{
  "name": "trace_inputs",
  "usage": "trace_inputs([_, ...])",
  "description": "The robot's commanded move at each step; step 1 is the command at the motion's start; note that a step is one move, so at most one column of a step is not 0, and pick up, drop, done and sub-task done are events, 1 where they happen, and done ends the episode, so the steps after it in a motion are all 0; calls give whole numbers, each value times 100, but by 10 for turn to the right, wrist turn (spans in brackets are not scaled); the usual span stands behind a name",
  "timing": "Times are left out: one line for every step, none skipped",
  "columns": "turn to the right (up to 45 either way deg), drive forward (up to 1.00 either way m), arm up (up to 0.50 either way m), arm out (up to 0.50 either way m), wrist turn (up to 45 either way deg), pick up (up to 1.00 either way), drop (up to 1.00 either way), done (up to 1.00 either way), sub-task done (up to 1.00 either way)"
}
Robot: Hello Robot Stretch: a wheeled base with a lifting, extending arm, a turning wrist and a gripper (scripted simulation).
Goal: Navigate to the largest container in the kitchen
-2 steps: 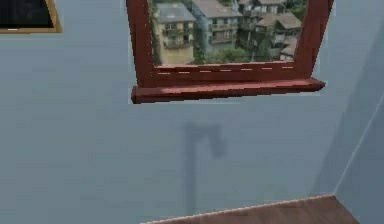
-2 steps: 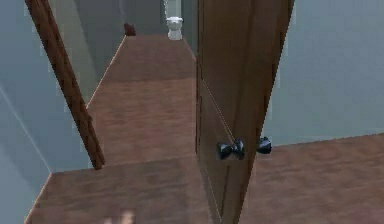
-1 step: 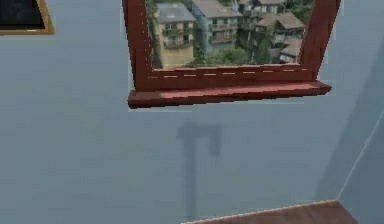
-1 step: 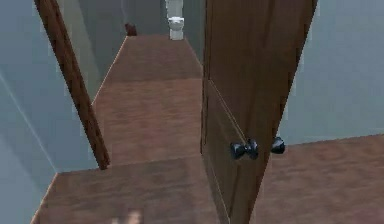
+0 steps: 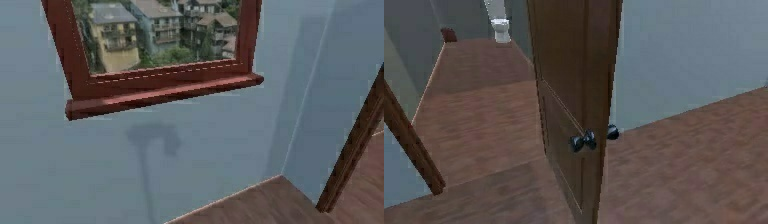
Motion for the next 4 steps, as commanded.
trace_inputs([0, 30, 0, 0, 0, 0, 0, 0, 0])
trace_inputs([450, 0, 0, 0, 0, 0, 0, 0, 0])
trace_inputs([300, 0, 0, 0, 0, 0, 0, 0, 0])
trace_inputs([0, 100, 0, 0, 0, 0, 0, 0, 0])
